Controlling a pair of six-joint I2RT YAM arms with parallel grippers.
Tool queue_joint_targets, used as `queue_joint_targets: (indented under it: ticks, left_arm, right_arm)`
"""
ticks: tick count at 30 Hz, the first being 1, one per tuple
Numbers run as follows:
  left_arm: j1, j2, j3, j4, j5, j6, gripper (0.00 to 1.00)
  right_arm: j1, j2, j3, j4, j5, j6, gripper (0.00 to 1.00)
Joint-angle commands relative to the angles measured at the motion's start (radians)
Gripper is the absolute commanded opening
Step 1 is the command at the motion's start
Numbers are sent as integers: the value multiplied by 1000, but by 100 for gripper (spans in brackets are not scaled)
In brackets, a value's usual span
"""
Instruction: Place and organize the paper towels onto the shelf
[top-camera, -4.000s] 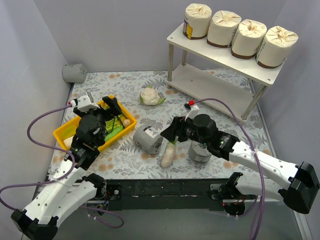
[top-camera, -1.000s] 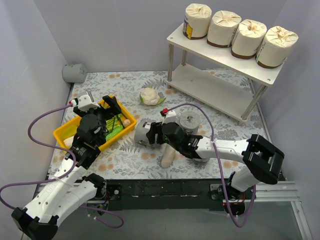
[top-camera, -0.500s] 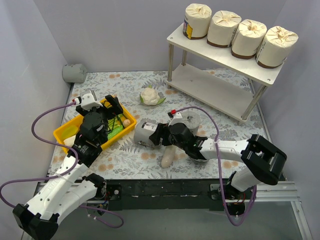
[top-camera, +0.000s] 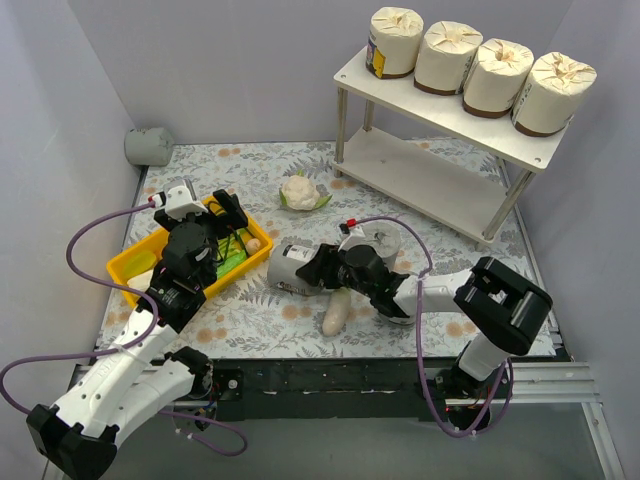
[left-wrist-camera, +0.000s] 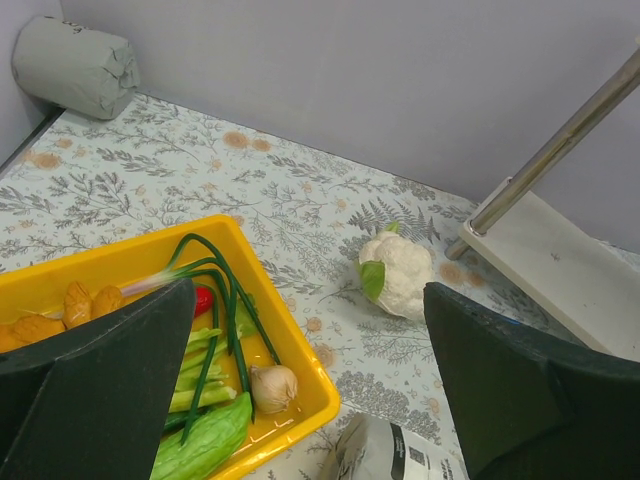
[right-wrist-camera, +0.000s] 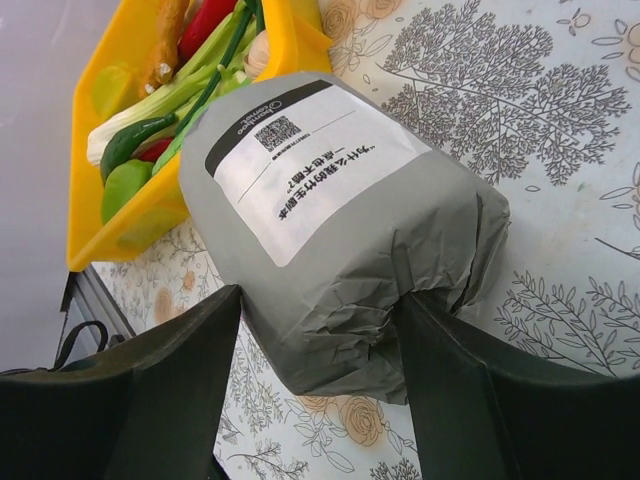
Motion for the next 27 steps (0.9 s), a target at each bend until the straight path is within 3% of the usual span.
queue_joint_targets:
  ticks: [1,6,10,16,20,24,27]
  left_arm:
    - [-6,-5,-3,9,1,12,98]
    - [-4,-3,-1,11,2,15,98]
    - [-6,-3,-3,11,1,15,98]
    - [-4,-6,-3,11,-2,17,98]
    - [-4,-12,-1,11,-5,18,98]
    - [-4,-14,-3,11,-8,18,98]
    - [-4,-17,-4,11,-7,18,98]
  right_arm:
    - [-12,40,-22,168,-61,30,67]
    - [-27,65,-45,226,-87,50,60]
    - [-41,59,-85,324,-100,44,48]
    - [-61,5,-93,344,-155,-32,41]
    - [-63,-70,5,184,-157,-165,40]
    - [-63,-145,158,-185,-117,-391,40]
    - [-63,-199,284,-346,-28,-551,41]
